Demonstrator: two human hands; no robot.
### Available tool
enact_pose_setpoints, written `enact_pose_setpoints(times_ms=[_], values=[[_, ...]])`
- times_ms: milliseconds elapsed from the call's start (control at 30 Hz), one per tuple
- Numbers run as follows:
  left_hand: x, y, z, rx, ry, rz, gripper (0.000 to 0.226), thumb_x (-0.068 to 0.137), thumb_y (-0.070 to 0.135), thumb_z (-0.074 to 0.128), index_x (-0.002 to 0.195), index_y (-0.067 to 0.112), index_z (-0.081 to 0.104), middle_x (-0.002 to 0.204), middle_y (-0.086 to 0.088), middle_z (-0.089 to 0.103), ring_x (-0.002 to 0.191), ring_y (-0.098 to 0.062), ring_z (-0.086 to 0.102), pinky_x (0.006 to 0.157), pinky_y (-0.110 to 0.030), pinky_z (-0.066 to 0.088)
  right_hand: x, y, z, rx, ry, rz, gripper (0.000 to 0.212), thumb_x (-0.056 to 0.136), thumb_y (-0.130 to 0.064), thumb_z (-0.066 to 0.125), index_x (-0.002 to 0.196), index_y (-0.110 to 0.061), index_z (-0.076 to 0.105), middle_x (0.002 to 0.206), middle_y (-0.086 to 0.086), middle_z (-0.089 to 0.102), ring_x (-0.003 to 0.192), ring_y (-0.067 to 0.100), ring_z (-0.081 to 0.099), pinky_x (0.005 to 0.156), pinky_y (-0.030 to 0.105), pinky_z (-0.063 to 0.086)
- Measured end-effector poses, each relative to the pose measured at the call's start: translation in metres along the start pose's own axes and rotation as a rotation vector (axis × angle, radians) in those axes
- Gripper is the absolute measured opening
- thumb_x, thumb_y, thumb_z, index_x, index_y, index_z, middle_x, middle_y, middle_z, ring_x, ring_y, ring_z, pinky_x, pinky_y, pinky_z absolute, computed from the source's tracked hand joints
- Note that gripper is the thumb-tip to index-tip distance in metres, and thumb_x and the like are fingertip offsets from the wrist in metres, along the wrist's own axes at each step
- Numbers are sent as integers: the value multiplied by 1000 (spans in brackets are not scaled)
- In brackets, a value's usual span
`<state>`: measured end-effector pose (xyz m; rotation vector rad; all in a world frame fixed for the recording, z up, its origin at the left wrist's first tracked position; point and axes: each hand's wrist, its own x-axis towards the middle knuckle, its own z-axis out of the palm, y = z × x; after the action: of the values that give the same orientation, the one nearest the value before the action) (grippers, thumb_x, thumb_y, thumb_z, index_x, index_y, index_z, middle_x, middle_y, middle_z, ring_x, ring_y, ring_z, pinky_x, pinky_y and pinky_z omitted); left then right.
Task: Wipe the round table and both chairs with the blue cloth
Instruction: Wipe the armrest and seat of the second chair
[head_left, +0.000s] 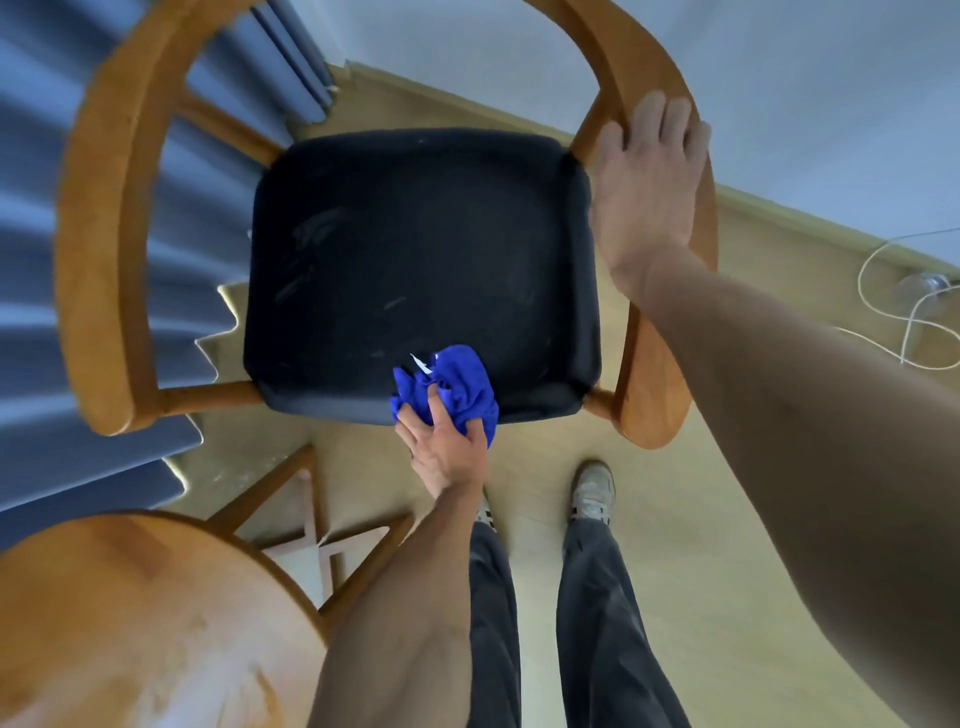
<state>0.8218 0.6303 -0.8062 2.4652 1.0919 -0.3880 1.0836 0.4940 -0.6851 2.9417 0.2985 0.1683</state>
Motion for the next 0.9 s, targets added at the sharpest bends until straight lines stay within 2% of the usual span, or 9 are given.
enact_pose_setpoints(times_ms=[67, 100, 233, 300, 400, 500, 633, 767, 900], values=[[0, -1, -4, 33, -20, 30, 67, 80, 29, 66, 142, 19, 44, 139, -18, 35, 125, -38, 35, 69, -46, 53, -10, -15, 3, -89, -74, -216, 27, 78, -14, 69, 102, -8, 59, 118, 21, 51, 115, 40, 45, 104, 54, 35], [0, -3, -8, 42, -30, 39, 66, 81, 30, 64, 143, 19, 44, 141, -18, 34, 127, -38, 34, 71, -46, 53, -22, -29, 6, -35, -131, -244, 29, 78, -16, 69, 105, -9, 60, 120, 21, 51, 117, 40, 45, 107, 53, 33], [9, -8, -16, 15, -3, 17, 67, 81, 30, 62, 145, 22, 42, 143, -16, 32, 130, -36, 32, 75, -46, 53, -97, -92, 21, 352, -490, -44, 37, 85, -18, 58, 121, -12, 54, 123, 16, 51, 114, 35, 49, 99, 46, 39], [22, -12, -17, 10, 35, -2, 69, 79, 32, 63, 144, 21, 43, 140, -16, 35, 127, -36, 35, 78, -47, 53, -122, -108, 34, 400, -550, -87, 38, 86, -17, 56, 123, -13, 52, 122, 14, 51, 111, 33, 50, 93, 42, 39], [38, -22, -20, 30, 71, 55, 71, 73, 35, 66, 140, 19, 48, 131, -16, 41, 116, -35, 41, 81, -47, 51, -126, -114, 50, 376, -527, -96, 40, 83, -16, 55, 123, -11, 52, 120, 16, 52, 108, 35, 50, 94, 43, 37], [48, -26, -27, -5, 62, 58, 72, 70, 36, 67, 137, 18, 49, 123, -12, 45, 108, -31, 45, 79, -45, 51, -110, -117, 59, 384, -504, 140, 42, 83, -17, 55, 125, -10, 53, 121, 18, 53, 111, 38, 50, 94, 47, 39], [78, -24, -51, -72, 51, -41, 69, 75, 34, 63, 140, 21, 46, 124, -10, 44, 110, -30, 43, 80, -46, 52, -90, -123, 58, 483, -515, 521, 40, 86, -12, 46, 125, -10, 52, 124, 17, 51, 115, 38, 48, 99, 49, 39], [155, -31, -92, -42, 126, -66, 62, 83, 33, 62, 141, 20, 44, 132, -18, 41, 118, -36, 39, 84, -50, 49, -90, -126, 64, 478, -514, 687, 46, 86, -12, 46, 133, -11, 46, 131, 18, 49, 122, 40, 45, 104, 52, 38], [223, -49, -121, -25, 180, -203, 63, 91, 38, 52, 149, 23, 33, 146, -23, 32, 129, -40, 36, 94, -52, 44, -93, -110, 85, 497, -555, 865, 53, 95, -23, 41, 147, -15, 32, 143, 23, 41, 131, 42, 41, 109, 55, 36]])
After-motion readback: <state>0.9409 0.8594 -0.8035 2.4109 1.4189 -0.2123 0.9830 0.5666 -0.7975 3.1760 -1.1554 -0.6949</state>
